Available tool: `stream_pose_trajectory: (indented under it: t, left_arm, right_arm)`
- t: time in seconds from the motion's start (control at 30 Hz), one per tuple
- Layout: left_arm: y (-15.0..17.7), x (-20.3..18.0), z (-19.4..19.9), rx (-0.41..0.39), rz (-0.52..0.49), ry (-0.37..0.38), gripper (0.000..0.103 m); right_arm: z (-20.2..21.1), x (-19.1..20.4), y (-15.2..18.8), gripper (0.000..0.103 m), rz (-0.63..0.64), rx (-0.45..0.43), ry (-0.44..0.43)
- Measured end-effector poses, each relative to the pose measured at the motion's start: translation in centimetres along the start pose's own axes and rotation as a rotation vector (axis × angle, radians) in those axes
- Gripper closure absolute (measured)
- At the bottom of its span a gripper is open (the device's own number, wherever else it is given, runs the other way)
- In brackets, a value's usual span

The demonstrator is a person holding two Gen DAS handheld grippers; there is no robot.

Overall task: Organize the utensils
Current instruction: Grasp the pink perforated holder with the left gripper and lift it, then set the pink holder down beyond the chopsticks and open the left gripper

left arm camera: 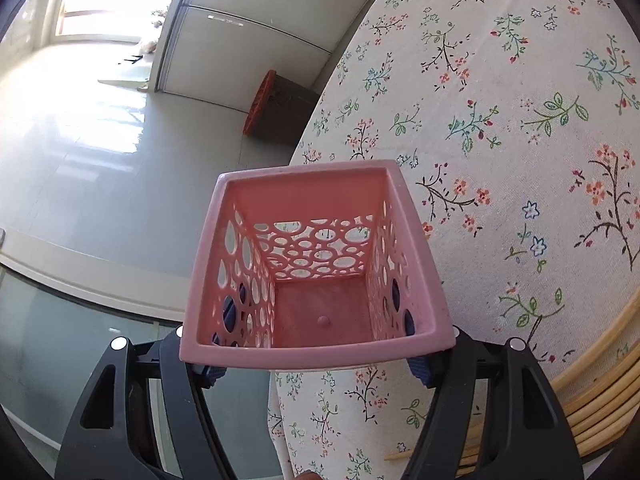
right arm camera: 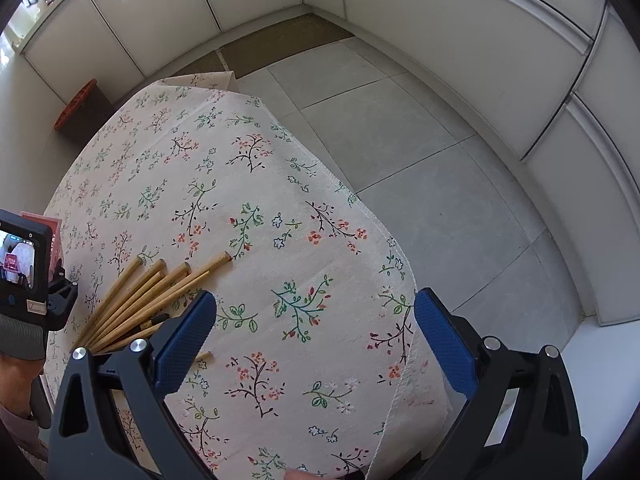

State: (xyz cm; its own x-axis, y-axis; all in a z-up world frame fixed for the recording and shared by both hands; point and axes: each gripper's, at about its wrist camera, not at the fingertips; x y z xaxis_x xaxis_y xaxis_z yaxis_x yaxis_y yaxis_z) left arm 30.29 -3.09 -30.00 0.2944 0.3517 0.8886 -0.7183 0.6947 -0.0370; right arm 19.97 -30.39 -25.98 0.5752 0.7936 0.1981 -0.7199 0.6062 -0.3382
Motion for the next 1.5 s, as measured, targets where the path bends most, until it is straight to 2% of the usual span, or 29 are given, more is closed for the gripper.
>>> stream_pose_trajectory:
  t: [0.1, 0.13, 0.17, 0.23, 0.3, 0.33, 0.37, 0.5, 0.7, 0.77, 0.9, 1.2, 1.3, 1.5]
  left_arm:
    - [-0.4, 0.4, 0.5, -0.025, 0.043, 0.008, 0.037]
    - [-0.4, 1.0, 0.9, -0.038, 0.090, 0.029, 0.037]
    - [-0.2, 1.9, 1.4, -0.058, 0.159, 0.088, 0.037]
    - [-0.1, 4.6, 1.4, -0.095, 0.360, 0.332, 0.037]
    - [0.2, 6.4, 0.7, -0.096, 0.545, 0.566, 0.037]
    - [0.3, 6.8, 0.3, -0.100, 0.610, 0.642, 0.037]
    - [0.1, 6.9, 0.1, -0.104, 0.643, 0.671, 0.037]
    - [-0.8, 5.6, 0.9, -0.157, 0.665, 0.681, 0.037]
    - [-1.5, 5.2, 0.3, -0.159, 0.733, 0.741, 0.036]
    - [-1.5, 5.5, 0.7, -0.172, 0.744, 0.738, 0.016]
    - [-1.4, 6.7, 1.8, -0.228, 0.773, 0.721, 0.007]
    - [0.1, 10.6, 6.2, -0.332, 0.820, 0.711, 0.007]
    - [1.6, 12.2, 8.5, -0.374, 0.840, 0.687, 0.007]
    - [5.8, 14.8, 13.3, -0.408, 0.878, 0.604, 0.007]
  right_arm:
    - [-0.2, -0.2, -0.1, 0.007, -0.011, 0.011, -0.006]
    - [-0.2, -0.2, -0.1, 0.007, -0.012, 0.012, -0.008]
    - [-0.2, -0.2, -0.1, 0.007, -0.009, 0.012, -0.009]
    - [-0.2, 0.0, 0.0, 0.007, 0.001, 0.010, -0.007]
    - [-0.2, 0.2, 0.2, 0.007, 0.009, 0.009, -0.007]
    - [-0.1, 0.2, 0.2, 0.007, 0.013, 0.006, -0.007]
    - [0.0, 0.3, 0.2, 0.007, 0.018, 0.001, -0.006]
    - [0.3, 0.5, 0.2, 0.007, 0.026, -0.020, -0.005]
    - [0.3, 0.6, 0.2, 0.007, 0.028, -0.024, -0.006]
    - [0.3, 0.6, 0.2, 0.007, 0.027, -0.024, -0.006]
    - [0.1, 0.7, 0.3, 0.007, 0.032, -0.019, -0.006]
    - [1.3, 1.3, 0.6, 0.007, 0.056, -0.070, -0.028]
    - [2.1, 1.5, 0.7, 0.007, 0.063, -0.101, -0.048]
    - [4.7, 1.9, 1.3, 0.007, 0.073, -0.202, -0.097]
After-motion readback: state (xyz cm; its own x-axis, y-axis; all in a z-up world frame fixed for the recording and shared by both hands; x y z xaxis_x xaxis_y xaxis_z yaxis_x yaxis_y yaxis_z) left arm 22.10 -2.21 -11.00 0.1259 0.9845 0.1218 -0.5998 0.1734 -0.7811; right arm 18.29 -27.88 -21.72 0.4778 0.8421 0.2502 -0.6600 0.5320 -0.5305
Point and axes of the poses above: each gripper's, at about its wrist camera, not at the fingertips, and z roughly against the way its jaws point, x to its left, y to its underside, and after that the axes turned 9 degrees about -z, right-handed
